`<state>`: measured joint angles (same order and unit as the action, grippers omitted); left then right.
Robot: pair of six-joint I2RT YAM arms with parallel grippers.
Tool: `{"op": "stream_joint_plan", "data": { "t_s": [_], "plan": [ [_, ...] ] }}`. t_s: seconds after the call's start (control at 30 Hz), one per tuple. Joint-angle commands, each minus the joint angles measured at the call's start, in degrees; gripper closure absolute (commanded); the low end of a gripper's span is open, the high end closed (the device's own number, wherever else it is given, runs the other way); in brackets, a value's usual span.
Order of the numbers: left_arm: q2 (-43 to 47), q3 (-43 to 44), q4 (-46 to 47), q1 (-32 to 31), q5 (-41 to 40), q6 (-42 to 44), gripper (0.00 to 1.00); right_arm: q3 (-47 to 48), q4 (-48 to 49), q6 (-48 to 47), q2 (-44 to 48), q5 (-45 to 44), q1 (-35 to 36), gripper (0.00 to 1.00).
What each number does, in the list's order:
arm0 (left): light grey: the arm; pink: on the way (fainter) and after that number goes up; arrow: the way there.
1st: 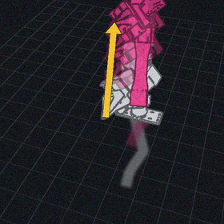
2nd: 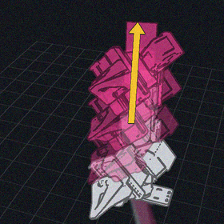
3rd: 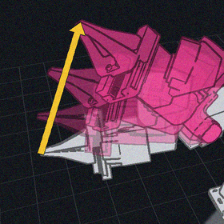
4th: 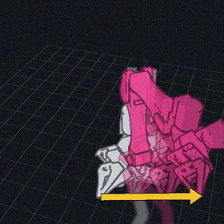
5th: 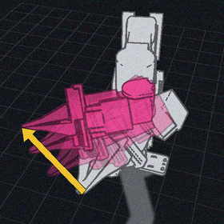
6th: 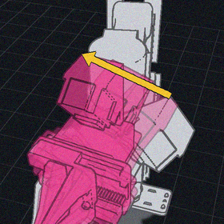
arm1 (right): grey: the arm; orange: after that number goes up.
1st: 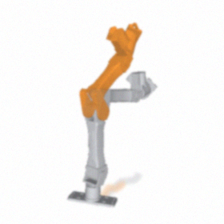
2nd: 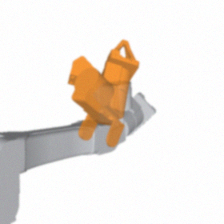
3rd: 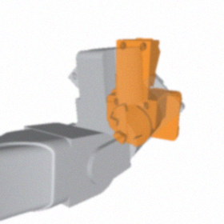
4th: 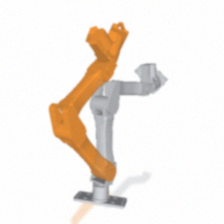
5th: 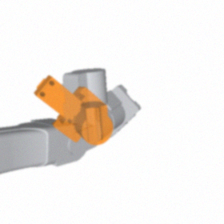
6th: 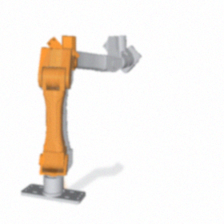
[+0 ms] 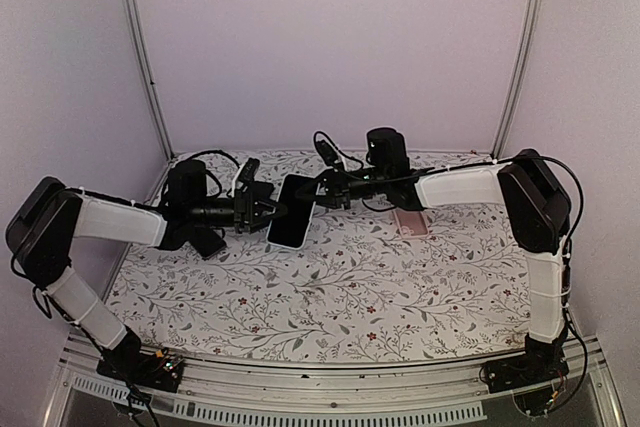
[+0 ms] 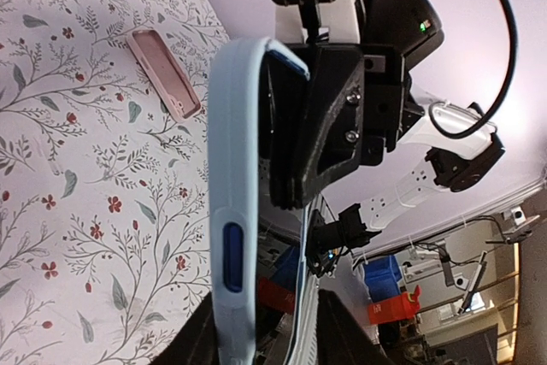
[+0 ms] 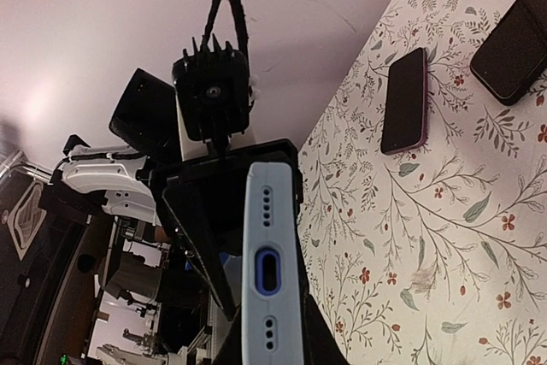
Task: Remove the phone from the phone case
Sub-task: Pass from the right arm to the left
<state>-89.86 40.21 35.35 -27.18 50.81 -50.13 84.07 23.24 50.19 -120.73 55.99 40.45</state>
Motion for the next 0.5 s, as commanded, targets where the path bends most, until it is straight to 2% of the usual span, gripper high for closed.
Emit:
{"op": "stream_joint_plan", "data": {
  "t_s": [0.0, 0.3, 0.47],
  "plan": [
    [-1.4, -0.6, 8.2, 0.4, 2.9, -4.1, 0.67, 2.3, 4.4, -0.3, 3.6, 1.9, -0.1, 1.0],
    [-3.5, -0.8, 14.5, 0.1, 4.1, -8.5, 0.81, 3.1, 4.3, -0.9, 3.3, 3.9, 0.0, 1.0],
    [-4.4, -0.8, 16.7, -0.4, 3.9, -10.5, 0.99, 3.2, 4.2, -1.2, 3.0, 3.7, 0.0, 1.0]
  ]
}}
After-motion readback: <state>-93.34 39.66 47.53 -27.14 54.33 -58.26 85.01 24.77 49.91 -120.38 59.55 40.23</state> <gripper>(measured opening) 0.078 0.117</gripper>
